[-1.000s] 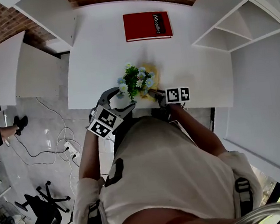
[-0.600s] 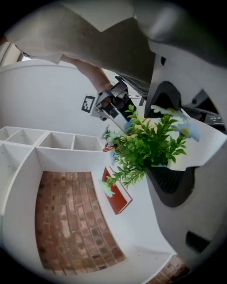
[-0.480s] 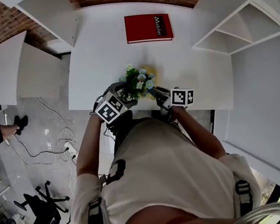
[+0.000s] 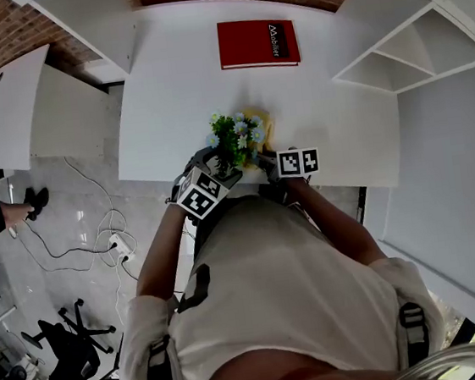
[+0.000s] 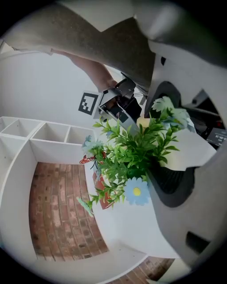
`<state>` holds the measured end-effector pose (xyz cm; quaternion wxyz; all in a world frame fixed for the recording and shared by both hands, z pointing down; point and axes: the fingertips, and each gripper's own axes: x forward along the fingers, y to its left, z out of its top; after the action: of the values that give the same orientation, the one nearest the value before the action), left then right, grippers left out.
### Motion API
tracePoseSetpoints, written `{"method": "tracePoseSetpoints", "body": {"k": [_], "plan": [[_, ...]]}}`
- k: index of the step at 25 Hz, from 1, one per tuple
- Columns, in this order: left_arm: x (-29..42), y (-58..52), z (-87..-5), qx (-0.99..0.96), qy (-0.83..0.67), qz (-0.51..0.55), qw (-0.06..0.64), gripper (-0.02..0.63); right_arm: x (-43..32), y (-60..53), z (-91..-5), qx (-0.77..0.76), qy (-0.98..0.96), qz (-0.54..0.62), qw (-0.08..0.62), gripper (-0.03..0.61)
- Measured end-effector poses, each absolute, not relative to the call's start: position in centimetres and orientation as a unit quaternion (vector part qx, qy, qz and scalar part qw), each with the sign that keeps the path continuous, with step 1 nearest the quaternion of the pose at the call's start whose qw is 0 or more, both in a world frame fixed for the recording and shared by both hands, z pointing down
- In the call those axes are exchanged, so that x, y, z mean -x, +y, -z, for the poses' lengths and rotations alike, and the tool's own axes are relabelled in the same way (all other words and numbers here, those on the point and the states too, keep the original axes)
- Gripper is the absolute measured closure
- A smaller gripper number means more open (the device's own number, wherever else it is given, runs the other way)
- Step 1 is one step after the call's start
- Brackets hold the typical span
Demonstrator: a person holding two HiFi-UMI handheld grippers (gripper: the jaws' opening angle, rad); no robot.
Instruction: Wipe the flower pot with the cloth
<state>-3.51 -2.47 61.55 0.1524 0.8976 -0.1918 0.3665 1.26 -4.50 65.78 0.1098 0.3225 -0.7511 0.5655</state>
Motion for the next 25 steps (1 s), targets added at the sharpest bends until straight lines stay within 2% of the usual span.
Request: {"method": "tracePoseSetpoints", "body": {"k": [7,12,14,19,25], "plan": [[3.3,-1.7,-61.4,-0.897,-0.21,-0.343,0.185,0.278,-1.8,-6.0,-63.8,-0.319,-0.77,-0.539,0.121,0.508],[2.6,-2.1,-60.3,-0.897,-0.233,-0.309,0.213,0.276,-1.1,-7.2,-58.4,-0.292,-0.798,-0.526,0.037,0.506],[2.1,-2.0,-60.2,-0.895,-0.243,-0.287,0.241,0.276,-0.9,-7.1,-57.7,-0.288,-0.803,-0.521,0.028,0.506],[1.3,-2.1,-60.3,-0.891,-0.264,-0.271,0.25,0.276,-1.7,-5.2,-61.1,-0.301,-0.778,-0.55,0.044,0.508],[1.7,-2.4,-59.3,-0.898,-0.261,-0.27,0.229,0.276,-2.7,-3.3,-65.6,-0.328,-0.751,-0.564,0.103,0.508]]}}
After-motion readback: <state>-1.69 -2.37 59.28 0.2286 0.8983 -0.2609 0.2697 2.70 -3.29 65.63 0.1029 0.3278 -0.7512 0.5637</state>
